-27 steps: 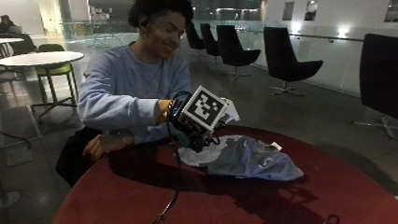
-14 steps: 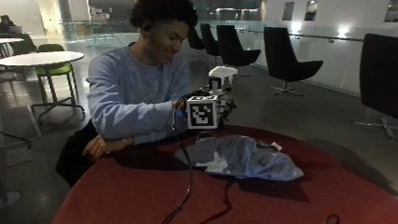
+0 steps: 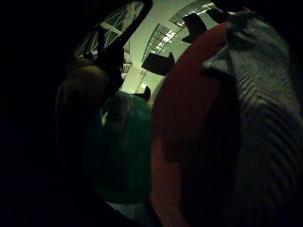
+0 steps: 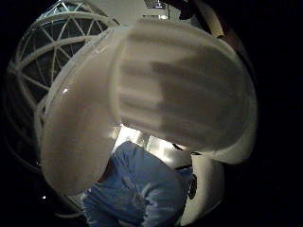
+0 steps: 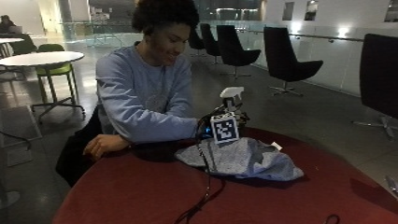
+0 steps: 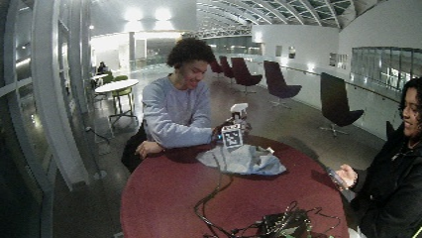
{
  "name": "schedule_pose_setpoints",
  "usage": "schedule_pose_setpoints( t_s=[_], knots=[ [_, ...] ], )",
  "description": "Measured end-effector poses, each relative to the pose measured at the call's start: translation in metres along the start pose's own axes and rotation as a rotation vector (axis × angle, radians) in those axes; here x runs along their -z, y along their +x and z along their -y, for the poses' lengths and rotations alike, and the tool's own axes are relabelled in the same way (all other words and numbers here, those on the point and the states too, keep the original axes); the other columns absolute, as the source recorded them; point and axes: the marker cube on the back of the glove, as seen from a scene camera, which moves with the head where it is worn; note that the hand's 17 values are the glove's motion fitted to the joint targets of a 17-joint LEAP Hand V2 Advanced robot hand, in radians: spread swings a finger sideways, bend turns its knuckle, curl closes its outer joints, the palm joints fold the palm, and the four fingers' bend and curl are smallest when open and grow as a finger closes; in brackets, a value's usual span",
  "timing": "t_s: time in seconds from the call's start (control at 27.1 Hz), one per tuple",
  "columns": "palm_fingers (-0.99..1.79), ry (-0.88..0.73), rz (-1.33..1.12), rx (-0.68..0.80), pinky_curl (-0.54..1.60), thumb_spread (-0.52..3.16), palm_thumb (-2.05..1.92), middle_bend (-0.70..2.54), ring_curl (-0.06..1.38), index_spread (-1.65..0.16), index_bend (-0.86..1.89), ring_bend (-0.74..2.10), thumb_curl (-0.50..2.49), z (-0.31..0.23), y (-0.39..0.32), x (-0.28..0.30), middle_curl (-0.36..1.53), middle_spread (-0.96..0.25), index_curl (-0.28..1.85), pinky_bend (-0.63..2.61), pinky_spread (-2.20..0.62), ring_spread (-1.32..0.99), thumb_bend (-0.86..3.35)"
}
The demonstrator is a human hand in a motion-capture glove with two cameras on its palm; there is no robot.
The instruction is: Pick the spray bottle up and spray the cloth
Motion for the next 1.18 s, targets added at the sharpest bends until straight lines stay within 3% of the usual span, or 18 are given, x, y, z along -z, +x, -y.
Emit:
schedule_pose_setpoints(
  t_s=[0.18,0.37,0.48,0.7,0.81,0.85,1.18],
  knots=[
    [0.99,-0.113,-0.064,0.01,0.27,0.85,0.91,0.37,0.36,-0.29,0.17,0.38,0.59,-0.013,0.011,-0.01,0.49,-0.06,0.39,0.1,0.15,-0.04,-0.04],
    [0.96,-0.1,-0.089,-0.007,0.25,0.9,0.88,0.41,0.35,-0.29,0.16,0.34,0.56,-0.011,0.011,-0.008,0.5,-0.06,0.39,0.1,0.15,-0.05,-0.04],
    [0.75,-0.111,-0.101,-0.026,0.26,0.91,0.83,0.58,0.34,-0.31,-0.03,0.25,0.53,-0.02,0.001,0.006,0.54,-0.06,0.33,0.14,0.17,-0.03,-0.05],
    [0.62,-0.199,-0.085,-0.051,0.27,0.93,0.82,0.77,0.34,-0.35,-0.09,0.29,0.5,-0.067,-0.036,0.068,0.56,-0.06,0.2,0.19,0.2,-0.01,-0.03],
    [0.61,-0.203,-0.187,-0.042,0.28,0.97,0.81,0.8,0.34,-0.37,-0.07,0.33,0.49,-0.097,-0.035,0.113,0.55,-0.06,0.15,0.21,0.19,0.0,-0.03],
    [0.45,-0.193,-0.233,-0.042,0.31,0.98,0.8,0.4,0.37,-0.38,0.07,0.45,0.49,-0.108,-0.032,0.129,0.43,-0.03,0.17,0.31,0.2,0.0,-0.03],
    [0.57,0.076,-0.62,-0.104,0.31,1.03,0.78,0.32,0.37,-0.38,0.16,0.48,0.46,-0.183,0.009,0.261,0.4,-0.02,0.21,0.27,0.2,0.0,-0.02]
  ],
)
